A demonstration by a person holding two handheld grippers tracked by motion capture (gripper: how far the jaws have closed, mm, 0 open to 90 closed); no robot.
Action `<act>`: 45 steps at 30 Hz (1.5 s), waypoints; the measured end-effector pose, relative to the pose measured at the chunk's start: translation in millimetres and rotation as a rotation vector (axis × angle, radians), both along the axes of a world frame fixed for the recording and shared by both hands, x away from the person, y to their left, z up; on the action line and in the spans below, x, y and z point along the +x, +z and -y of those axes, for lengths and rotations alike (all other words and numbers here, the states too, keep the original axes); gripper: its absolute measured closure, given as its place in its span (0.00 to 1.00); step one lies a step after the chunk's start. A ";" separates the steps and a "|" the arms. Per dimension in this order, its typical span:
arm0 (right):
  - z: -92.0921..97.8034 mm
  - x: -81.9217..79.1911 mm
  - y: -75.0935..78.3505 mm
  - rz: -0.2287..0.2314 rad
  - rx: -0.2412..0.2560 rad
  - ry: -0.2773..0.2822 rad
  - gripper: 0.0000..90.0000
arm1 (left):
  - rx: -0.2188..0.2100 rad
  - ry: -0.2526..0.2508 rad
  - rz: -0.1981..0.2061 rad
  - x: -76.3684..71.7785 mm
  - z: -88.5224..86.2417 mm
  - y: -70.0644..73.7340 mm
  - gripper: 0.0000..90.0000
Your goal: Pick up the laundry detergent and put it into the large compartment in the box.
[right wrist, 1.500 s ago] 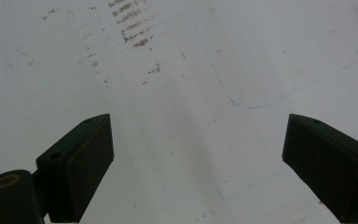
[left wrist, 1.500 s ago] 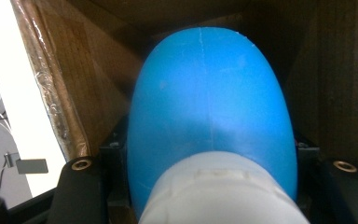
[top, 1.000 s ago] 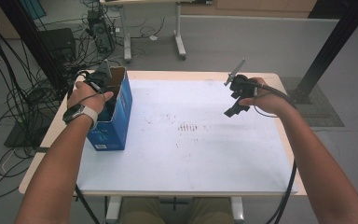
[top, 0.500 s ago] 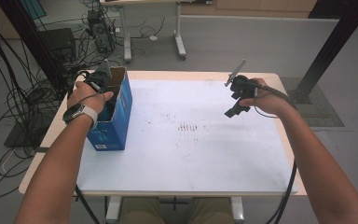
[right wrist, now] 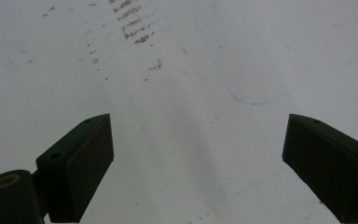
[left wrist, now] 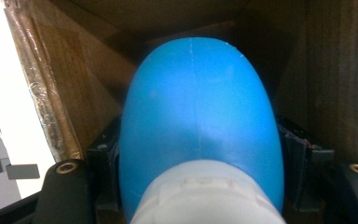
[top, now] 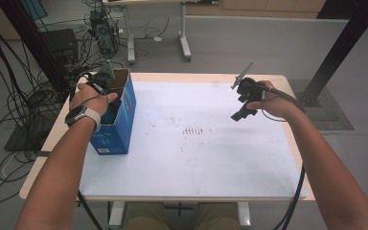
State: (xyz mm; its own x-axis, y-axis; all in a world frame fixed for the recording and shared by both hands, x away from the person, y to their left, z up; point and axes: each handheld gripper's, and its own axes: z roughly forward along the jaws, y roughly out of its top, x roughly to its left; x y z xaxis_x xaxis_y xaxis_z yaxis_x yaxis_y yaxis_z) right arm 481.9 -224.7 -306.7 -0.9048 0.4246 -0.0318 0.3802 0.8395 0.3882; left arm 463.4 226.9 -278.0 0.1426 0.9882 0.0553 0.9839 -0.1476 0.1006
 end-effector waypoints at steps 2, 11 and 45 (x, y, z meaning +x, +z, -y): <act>0.1 0.0 -0.2 0.000 0.000 0.001 0.10 | -0.002 -0.001 -0.001 0.0 0.0 0.0 0.32; -1.2 -1.0 -2.0 -0.007 0.000 0.004 0.10 | -0.016 -0.004 -0.003 0.0 -1.7 0.3 0.30; -2.7 -6.3 -0.1 -0.008 -0.009 0.008 0.10 | -0.056 -0.074 0.076 -18.1 -5.7 31.3 0.10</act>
State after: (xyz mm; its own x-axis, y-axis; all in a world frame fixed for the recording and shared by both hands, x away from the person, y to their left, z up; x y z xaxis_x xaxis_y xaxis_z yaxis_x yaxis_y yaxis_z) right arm 475.6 -221.9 -306.8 -0.9086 0.4166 -0.0278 0.3763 0.8460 0.3777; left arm 445.3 232.6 -246.6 0.2125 0.9771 0.0138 0.9598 -0.2114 0.1848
